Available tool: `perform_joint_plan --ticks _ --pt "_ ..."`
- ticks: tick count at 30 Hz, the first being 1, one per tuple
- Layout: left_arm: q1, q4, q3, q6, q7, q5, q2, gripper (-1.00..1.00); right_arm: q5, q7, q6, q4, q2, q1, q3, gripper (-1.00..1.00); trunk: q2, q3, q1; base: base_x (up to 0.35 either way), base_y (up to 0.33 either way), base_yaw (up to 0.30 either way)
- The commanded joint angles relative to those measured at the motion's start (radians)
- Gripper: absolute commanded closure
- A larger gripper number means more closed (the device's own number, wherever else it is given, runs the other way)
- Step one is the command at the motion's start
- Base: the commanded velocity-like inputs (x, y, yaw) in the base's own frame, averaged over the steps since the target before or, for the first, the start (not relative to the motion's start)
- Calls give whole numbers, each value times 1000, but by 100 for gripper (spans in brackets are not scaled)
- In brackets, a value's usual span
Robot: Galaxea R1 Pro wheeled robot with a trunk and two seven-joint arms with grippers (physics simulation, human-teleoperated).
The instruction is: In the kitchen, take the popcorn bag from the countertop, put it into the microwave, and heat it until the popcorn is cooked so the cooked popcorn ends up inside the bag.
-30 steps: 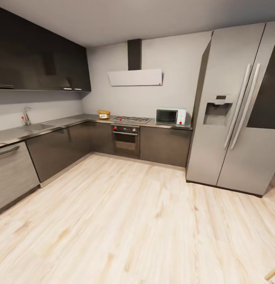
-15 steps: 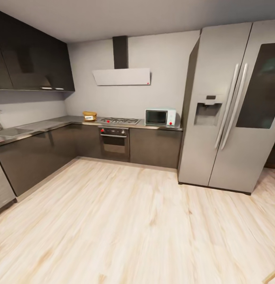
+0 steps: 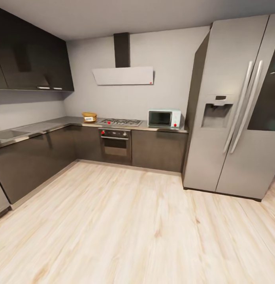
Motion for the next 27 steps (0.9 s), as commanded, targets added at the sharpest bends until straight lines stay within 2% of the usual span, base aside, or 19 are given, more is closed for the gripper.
perform_joint_plan --ticks 1,10,27 --pt "0 -1 2 0 0 7 -1 -100 1 -1 -3 0 0 0 0 -100 0 -1 1 323 119 0" --pt "0 0 2 -1 0 6 -2 -100 -8 -1 -4 0 0 0 -4 -100 0 -1 1 323 119 -37" --pt "0 0 2 -2 0 4 -2 -100 -5 -1 -5 0 0 0 -5 -100 0 -1 1 323 145 -236"
